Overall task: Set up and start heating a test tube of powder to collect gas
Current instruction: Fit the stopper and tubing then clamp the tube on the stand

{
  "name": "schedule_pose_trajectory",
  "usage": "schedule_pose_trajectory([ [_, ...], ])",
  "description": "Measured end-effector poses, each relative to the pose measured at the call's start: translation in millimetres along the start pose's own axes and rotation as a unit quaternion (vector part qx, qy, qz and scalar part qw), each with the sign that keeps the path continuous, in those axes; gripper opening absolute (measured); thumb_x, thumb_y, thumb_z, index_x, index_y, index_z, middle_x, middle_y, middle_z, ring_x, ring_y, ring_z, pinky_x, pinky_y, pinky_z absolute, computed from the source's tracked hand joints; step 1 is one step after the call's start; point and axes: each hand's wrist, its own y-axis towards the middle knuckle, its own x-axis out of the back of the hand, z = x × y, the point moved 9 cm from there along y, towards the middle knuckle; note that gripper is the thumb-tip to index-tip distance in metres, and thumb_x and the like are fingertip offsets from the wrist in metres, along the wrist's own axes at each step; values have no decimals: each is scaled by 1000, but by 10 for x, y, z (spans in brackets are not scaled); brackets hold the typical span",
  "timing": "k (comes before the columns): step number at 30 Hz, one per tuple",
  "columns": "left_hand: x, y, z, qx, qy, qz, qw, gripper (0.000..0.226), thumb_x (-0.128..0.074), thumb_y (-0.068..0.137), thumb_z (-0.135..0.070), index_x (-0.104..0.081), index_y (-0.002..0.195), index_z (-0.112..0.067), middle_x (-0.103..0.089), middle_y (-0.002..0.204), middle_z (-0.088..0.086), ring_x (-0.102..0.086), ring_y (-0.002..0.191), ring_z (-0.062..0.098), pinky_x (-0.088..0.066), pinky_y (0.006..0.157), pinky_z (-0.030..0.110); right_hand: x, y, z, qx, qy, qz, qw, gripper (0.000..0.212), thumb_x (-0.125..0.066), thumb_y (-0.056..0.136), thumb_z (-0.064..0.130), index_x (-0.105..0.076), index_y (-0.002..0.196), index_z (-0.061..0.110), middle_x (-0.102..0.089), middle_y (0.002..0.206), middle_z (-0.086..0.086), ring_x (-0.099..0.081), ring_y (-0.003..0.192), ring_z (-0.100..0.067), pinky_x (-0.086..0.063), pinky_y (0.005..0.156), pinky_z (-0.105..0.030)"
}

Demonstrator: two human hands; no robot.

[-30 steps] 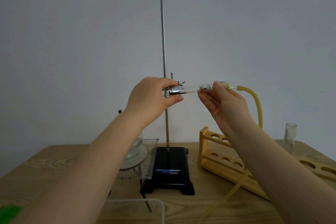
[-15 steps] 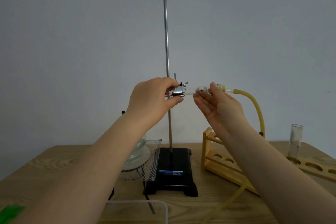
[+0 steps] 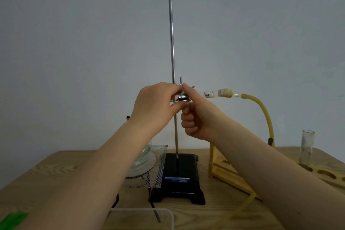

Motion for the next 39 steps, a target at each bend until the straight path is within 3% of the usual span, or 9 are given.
schedule_pose_trajectory([
  [6,21,4,13,10,-39,8,999,30,-64,84,-35,-61,114,-28,-65,105,-10,-62,93,7,-46,80,24,33,61,90,49,-14,-36,998,49,-61,80,53,-39,55,17,-32,50,1,-26,44,-11,-20,46,-24],
  [9,33,18,60,33,-82,17,996,40,-66,81,-32,-53,118,-26,-59,110,-10,-60,95,7,-49,82,27,0,76,107,56,13,-28,998,47,-57,85,44,-34,53,19,-26,51,2,-22,43,-11,-17,45,-24],
  [12,33,42,89,58,-97,42,993,33,-60,81,-23,-50,113,-25,-55,111,-8,-57,97,9,-49,81,29,-31,89,92,53,42,-29,997,52,-55,87,39,-26,47,21,-21,45,4,-17,39,-10,-14,40,-21],
  [17,77,156,154,85,-118,40,989,18,-46,91,-14,-54,106,-20,-56,110,-5,-56,88,12,-40,69,19,-53,97,86,58,64,-42,995,53,-54,86,36,-23,45,22,-19,42,5,-15,37,-10,-11,42,-22],
  [22,19,377,169,106,-76,64,989,24,-52,92,-25,-65,111,-17,-64,103,-1,-59,91,15,-45,78,28,-50,84,91,59,64,-47,995,52,-54,86,35,-22,47,22,-19,42,5,-15,38,-11,-11,45,-24],
  [26,-120,514,164,115,-79,127,982,30,-58,89,-35,-72,85,-9,-65,80,13,-53,69,17,-37,60,27,-50,80,91,58,61,-44,996,54,-56,86,39,-23,46,21,-20,42,5,-15,38,-10,-12,43,-23],
  [29,-161,551,178,118,-98,148,977,23,-62,87,-30,-74,90,-11,-67,82,9,-49,63,14,-36,58,25,-48,78,90,56,64,-38,996,57,-57,86,41,-23,45,21,-19,41,5,-15,37,-10,-12,40,-21],
  [33,-204,571,185,111,-133,172,970,16,-62,87,-21,-74,95,-16,-71,100,14,-53,74,17,-42,68,26,-56,91,83,58,63,-30,996,59,-55,87,40,-23,41,22,-19,40,6,-16,36,-10,-11,40,-21],
  [39,-233,548,166,78,-158,200,964,19,-57,91,-14,-71,92,-26,-70,102,8,-57,86,20,-41,71,24,-52,101,85,62,57,-27,996,56,-54,86,37,-22,42,23,-18,42,5,-15,38,-10,-11,42,-22],
])
